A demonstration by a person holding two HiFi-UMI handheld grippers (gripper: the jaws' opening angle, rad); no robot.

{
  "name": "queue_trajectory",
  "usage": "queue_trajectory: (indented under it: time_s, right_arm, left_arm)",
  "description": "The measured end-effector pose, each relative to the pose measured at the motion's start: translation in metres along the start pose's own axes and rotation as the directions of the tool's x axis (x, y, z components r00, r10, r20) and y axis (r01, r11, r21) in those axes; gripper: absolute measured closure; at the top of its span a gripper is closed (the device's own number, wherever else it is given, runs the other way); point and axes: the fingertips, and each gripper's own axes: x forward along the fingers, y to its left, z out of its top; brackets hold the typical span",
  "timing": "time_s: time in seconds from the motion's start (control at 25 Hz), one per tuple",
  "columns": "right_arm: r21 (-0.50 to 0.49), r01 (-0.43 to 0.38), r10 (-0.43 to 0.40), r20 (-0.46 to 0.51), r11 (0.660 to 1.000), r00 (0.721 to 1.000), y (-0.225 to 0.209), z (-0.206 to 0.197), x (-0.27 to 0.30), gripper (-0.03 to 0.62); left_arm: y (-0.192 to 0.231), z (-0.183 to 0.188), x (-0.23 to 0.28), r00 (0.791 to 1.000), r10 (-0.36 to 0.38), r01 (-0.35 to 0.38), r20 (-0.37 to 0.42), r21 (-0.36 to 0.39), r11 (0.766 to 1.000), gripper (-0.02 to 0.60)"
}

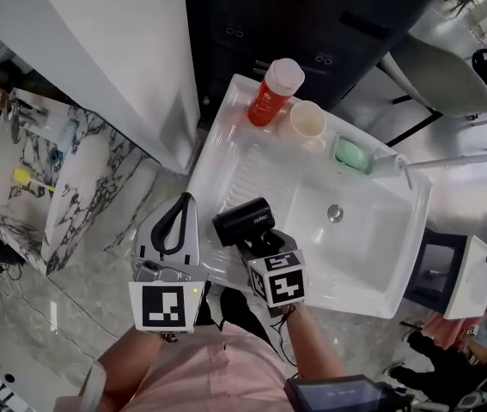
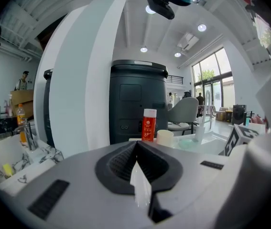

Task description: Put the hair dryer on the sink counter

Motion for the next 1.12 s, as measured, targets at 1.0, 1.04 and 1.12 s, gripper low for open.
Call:
queue_trajectory:
  time_s: [1.0, 1.04, 1.12]
  right_arm:
    - [-0.003, -0.082, 0.080, -0.209, 0.997, 0.975, 0.009, -0.017, 0.021, 0.268]
    - [-0.003, -0.083, 0.081, -0.212, 0.997, 0.974, 0.010, -0.018, 0.021, 0.255]
    - [0.000, -0.078, 0.076, -0.210, 0.997, 0.975, 0.010, -0.018, 0.019, 0.238]
  left_arm:
    - [0.006, 0.002, 0.006, 1.000, 0.008, -0.008, 0.011, -0.013, 1.000, 0.572]
    - [0.006, 0.003, 0.006, 1.000, 0.009, -0.009, 0.011, -0.017, 1.000, 0.572]
    - [0.006, 0.004, 0.006, 1.000, 0.012, -0.012, 0.011, -0.020, 1.000, 0.572]
